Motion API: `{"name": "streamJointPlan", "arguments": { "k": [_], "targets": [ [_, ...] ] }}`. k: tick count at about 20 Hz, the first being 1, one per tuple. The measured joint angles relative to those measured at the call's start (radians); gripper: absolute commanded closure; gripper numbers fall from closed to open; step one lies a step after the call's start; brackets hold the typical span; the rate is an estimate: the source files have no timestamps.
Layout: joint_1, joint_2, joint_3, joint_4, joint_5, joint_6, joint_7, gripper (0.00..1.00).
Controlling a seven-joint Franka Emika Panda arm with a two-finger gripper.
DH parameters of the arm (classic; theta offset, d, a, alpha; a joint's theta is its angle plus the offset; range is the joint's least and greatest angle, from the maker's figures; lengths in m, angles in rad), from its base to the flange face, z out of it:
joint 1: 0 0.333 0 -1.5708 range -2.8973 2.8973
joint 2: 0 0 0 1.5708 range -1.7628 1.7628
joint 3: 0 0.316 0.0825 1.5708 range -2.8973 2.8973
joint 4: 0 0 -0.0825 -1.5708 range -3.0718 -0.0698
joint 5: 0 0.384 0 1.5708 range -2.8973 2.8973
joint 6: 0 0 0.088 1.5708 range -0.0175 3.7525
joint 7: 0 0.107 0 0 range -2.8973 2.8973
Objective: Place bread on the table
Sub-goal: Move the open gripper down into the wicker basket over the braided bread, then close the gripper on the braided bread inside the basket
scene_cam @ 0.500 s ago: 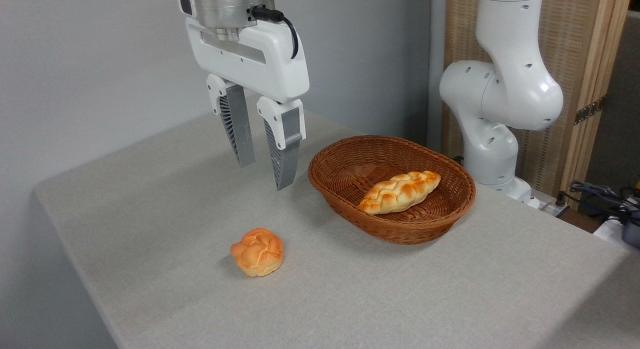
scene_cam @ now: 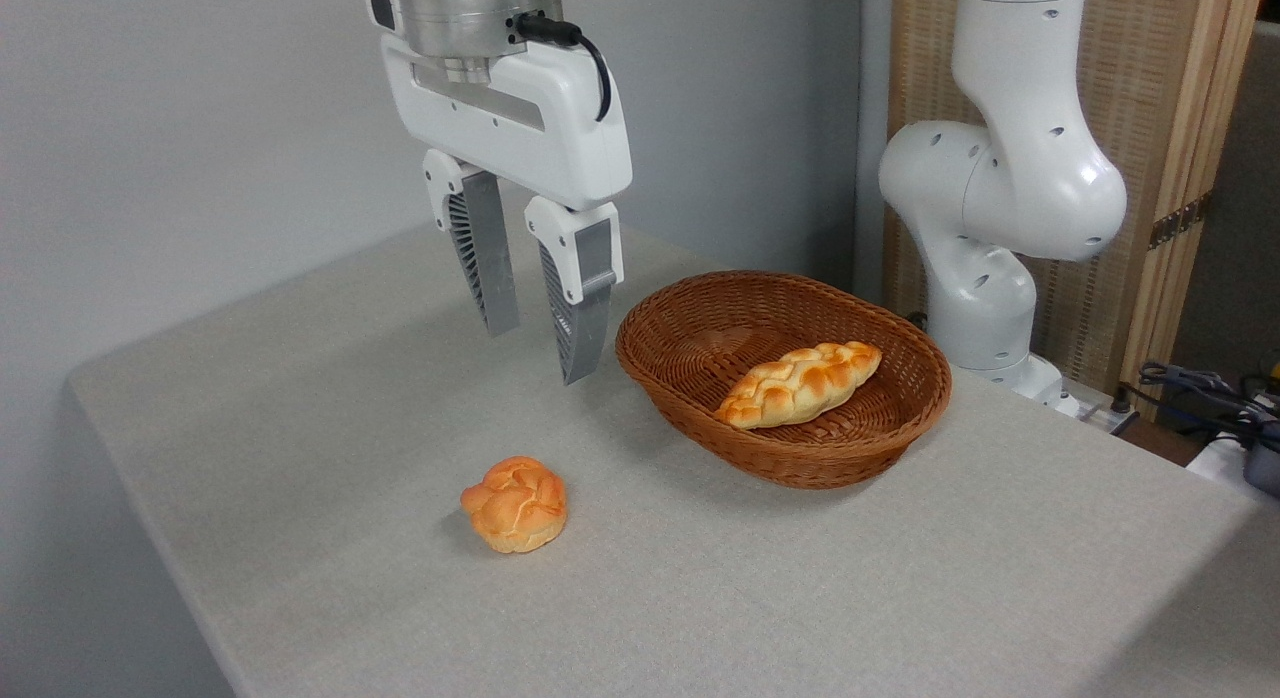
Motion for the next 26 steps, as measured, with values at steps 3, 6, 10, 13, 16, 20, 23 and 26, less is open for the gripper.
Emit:
{"name": "streamJointPlan", "arguments": {
  "k": [3, 6, 10, 13, 16, 20, 23, 26],
  "targets": [
    [-0.004, -0.084, 0.0, -0.109, 0.0, -0.004, 0.0, 0.0],
    [-0.009, -0.248, -0.001, -0.307, -0.001, -0.018, 0.002, 0.0],
    [-0.041, -0.428, -0.008, -0.567, -0.001, -0.024, 0.013, 0.0],
    [-0.071, -0.475, -0.01, -0.701, -0.001, -0.024, 0.032, 0.0],
    [-0.094, -0.476, -0.013, -0.767, 0.01, -0.015, 0.035, 0.0],
    [-0.101, -0.475, -0.021, -0.813, 0.018, 0.031, 0.035, 0.0],
    [-0.103, -0.475, -0.047, -0.847, 0.018, 0.068, 0.035, 0.0],
    [-0.104, -0.474, -0.058, -0.896, 0.018, 0.13, 0.035, 0.0]
  ]
}}
